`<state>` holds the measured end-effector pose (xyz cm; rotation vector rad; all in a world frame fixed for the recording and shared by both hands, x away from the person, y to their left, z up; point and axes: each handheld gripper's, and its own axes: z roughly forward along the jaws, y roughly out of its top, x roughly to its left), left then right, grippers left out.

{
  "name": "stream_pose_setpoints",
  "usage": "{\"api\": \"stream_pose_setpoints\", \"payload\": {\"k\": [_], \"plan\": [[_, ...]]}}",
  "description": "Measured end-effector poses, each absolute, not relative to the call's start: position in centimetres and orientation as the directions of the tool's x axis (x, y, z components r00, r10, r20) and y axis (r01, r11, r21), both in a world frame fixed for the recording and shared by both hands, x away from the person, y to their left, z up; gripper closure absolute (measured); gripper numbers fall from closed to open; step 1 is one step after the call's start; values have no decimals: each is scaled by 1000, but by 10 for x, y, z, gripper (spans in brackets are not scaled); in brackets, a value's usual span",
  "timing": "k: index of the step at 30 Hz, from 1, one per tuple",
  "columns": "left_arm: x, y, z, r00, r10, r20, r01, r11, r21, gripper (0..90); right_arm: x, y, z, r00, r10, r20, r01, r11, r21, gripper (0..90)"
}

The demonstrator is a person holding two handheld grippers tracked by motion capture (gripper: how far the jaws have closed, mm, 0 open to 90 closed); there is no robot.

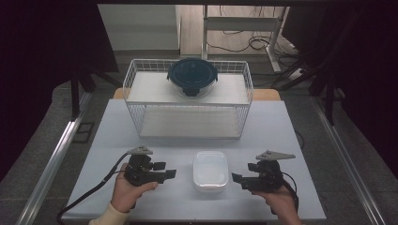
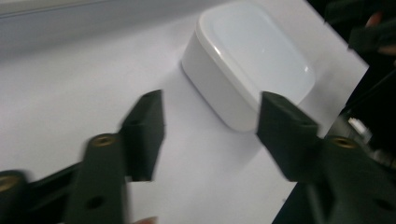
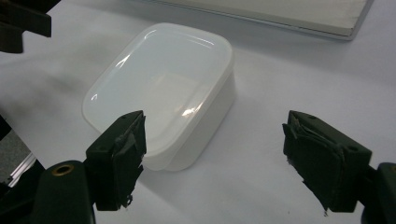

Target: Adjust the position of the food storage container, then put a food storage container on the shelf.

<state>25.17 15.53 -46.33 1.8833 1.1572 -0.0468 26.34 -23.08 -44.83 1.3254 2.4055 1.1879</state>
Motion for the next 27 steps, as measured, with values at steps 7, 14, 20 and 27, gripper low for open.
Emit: {"api": "stream_pose_setpoints", "payload": {"k": [7, 14, 20, 27], "plan": [[252, 162, -461, 550, 708, -443, 721, -134, 680, 284, 265, -233, -450, -600, 763, 240, 649, 289, 704, 215], [251, 162, -460, 565, 687, -457, 710, -123, 693, 257, 263, -233, -447, -619, 747, 244, 634, 291, 717, 213], [252, 157, -463, 580, 668, -466, 711, -135, 690, 296, 262, -233, -447, -625, 739, 252, 630, 287, 722, 214], [255, 156, -464, 569, 663, -488, 725, -123, 678, 295, 263, -233, -447, -624, 723, 297, 645, 261, 718, 214]]}}
